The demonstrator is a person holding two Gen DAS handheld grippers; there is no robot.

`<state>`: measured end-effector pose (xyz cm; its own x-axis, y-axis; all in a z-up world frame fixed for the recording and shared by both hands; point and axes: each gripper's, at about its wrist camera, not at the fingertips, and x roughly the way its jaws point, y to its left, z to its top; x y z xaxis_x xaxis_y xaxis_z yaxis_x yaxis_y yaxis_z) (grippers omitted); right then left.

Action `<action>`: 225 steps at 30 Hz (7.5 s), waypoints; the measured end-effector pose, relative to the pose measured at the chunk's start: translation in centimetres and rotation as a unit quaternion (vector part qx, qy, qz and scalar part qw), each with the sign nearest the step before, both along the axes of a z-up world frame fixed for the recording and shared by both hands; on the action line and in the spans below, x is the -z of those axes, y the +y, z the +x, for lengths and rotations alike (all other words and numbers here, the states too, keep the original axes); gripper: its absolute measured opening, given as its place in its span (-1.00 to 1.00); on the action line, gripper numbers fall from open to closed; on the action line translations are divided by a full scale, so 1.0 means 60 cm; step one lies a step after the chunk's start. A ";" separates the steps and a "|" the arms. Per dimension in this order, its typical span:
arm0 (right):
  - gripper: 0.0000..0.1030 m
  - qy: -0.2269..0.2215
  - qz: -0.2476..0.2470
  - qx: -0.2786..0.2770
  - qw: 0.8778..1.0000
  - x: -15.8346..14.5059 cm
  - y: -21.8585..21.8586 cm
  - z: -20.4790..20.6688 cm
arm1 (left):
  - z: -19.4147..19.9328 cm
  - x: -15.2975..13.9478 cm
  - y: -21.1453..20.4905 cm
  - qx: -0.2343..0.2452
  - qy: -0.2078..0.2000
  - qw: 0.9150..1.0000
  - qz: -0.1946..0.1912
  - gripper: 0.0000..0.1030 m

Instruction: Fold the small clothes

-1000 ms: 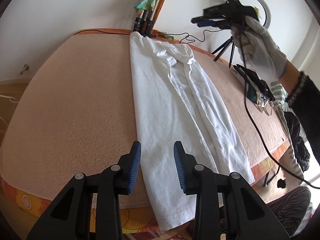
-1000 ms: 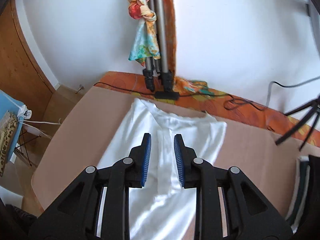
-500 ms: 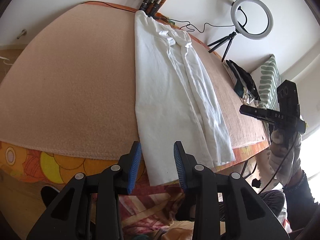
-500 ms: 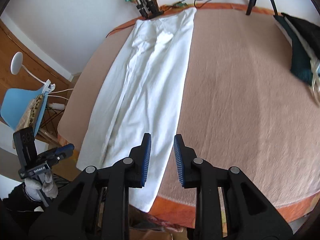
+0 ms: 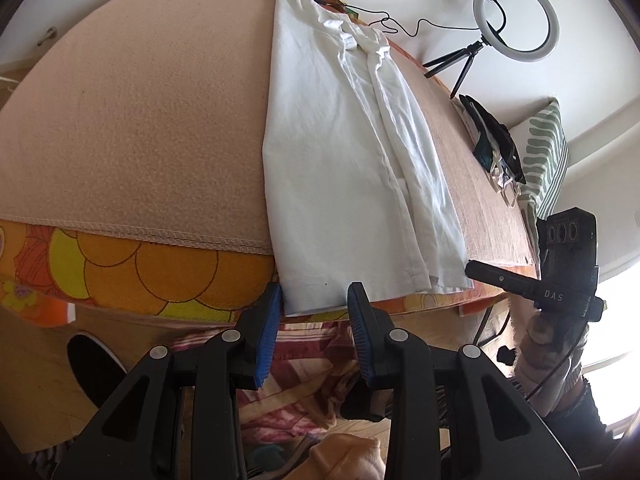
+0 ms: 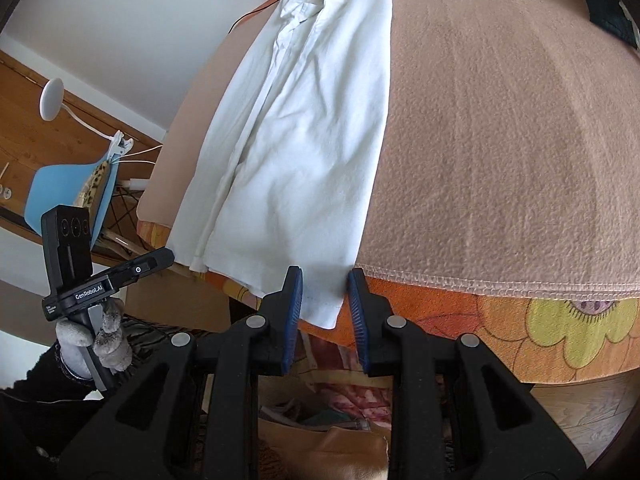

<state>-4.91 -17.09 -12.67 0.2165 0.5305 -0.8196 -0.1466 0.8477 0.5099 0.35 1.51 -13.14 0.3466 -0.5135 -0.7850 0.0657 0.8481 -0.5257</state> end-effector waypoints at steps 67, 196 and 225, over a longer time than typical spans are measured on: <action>-0.80 -0.030 0.018 0.107 0.994 -0.012 -0.039 0.273 | 0.257 -0.058 0.022 -0.075 -0.081 0.993 0.050 -0.41; -0.70 -0.154 -0.122 0.064 0.978 -0.064 -0.039 0.299 | 0.292 -0.080 0.020 -0.034 -0.156 0.973 0.169 -0.22; -0.42 -0.138 -0.083 -0.016 0.987 0.018 -0.040 0.662 | 0.656 -0.030 0.014 0.004 -0.141 0.983 0.119 -0.19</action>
<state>34.79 -19.52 -13.73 0.4293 0.4045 -0.8075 -0.2886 0.9086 0.3018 39.72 2.37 -11.32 0.5634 -0.3310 -0.7570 0.1878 0.9436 -0.2728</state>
